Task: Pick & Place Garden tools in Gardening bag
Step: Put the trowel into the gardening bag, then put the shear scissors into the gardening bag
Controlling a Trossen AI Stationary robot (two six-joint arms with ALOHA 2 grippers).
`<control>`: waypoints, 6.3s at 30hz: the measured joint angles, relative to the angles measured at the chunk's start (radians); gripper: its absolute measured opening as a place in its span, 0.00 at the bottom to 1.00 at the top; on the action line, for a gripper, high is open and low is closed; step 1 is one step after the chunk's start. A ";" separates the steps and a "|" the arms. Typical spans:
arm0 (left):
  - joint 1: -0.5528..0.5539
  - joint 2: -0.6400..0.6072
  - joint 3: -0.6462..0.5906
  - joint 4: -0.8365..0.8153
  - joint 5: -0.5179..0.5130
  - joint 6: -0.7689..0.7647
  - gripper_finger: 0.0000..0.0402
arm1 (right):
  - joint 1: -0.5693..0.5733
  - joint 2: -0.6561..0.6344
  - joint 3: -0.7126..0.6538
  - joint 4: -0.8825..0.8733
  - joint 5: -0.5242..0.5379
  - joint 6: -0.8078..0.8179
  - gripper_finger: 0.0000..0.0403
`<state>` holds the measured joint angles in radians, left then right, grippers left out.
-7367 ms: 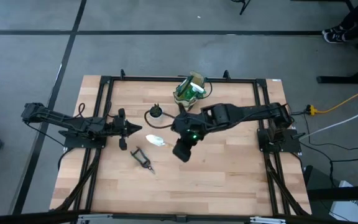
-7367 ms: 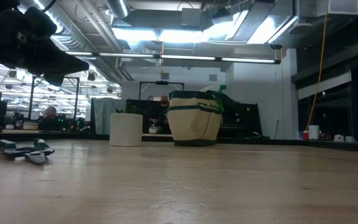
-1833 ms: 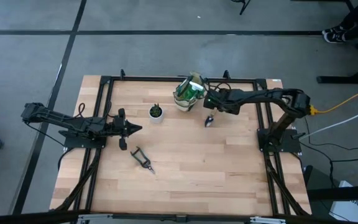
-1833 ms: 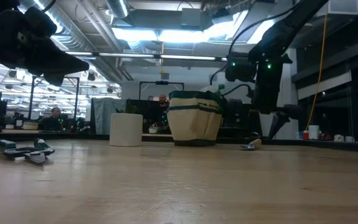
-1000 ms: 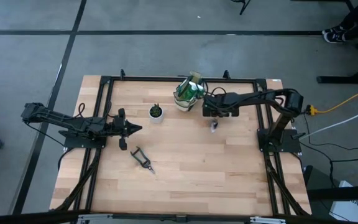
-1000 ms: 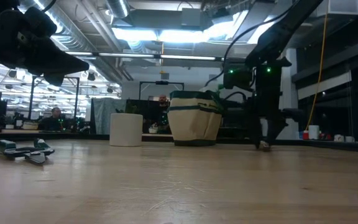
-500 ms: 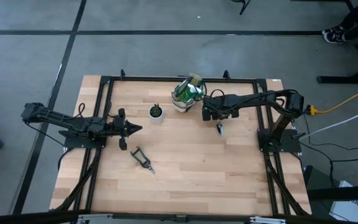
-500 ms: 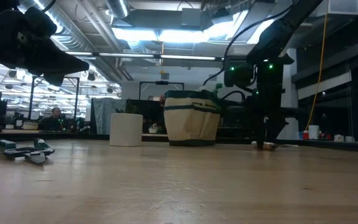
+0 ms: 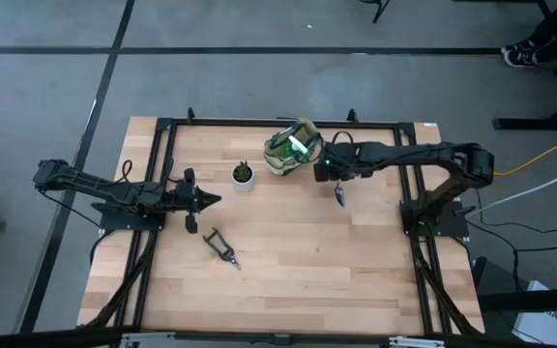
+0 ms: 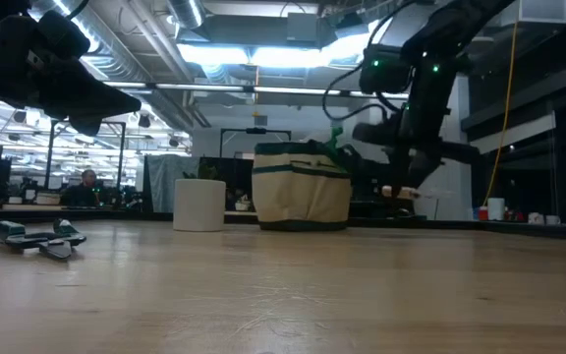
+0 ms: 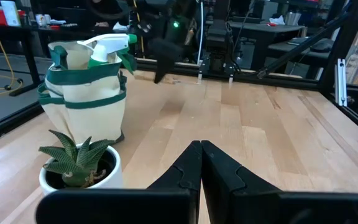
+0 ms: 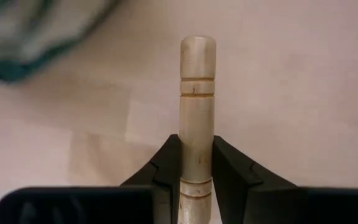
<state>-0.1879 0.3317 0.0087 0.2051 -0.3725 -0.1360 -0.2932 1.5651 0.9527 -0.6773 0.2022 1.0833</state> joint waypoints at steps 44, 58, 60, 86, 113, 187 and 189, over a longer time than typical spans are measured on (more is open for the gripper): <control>0.000 0.000 0.000 0.000 0.000 0.000 0.01 | -0.034 0.110 0.299 0.988 0.210 -0.886 0.17; 0.000 0.000 0.000 0.000 0.000 0.000 0.01 | 0.029 0.158 0.298 0.909 0.133 -1.047 0.17; 0.000 0.000 0.000 0.000 0.000 0.000 0.01 | 0.029 0.158 0.298 0.878 0.133 -1.034 0.17; 0.000 0.000 0.000 0.000 0.000 0.000 0.01 | 0.034 0.203 0.298 0.834 0.125 -1.009 0.27; 0.000 0.000 0.000 0.000 0.000 0.000 0.01 | 0.086 0.203 0.298 0.835 -0.062 -1.009 0.29; -0.002 0.200 0.280 -0.308 0.444 -0.037 0.04 | 0.780 0.202 0.298 0.725 0.061 -0.322 0.29; -0.007 0.237 0.305 -0.341 0.444 0.022 0.04 | 0.780 0.202 0.298 0.725 0.101 -0.311 0.29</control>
<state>-0.1951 0.5687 0.3138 -0.1356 0.0715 -0.1138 0.4870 1.7668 1.2510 0.0479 0.3036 0.7727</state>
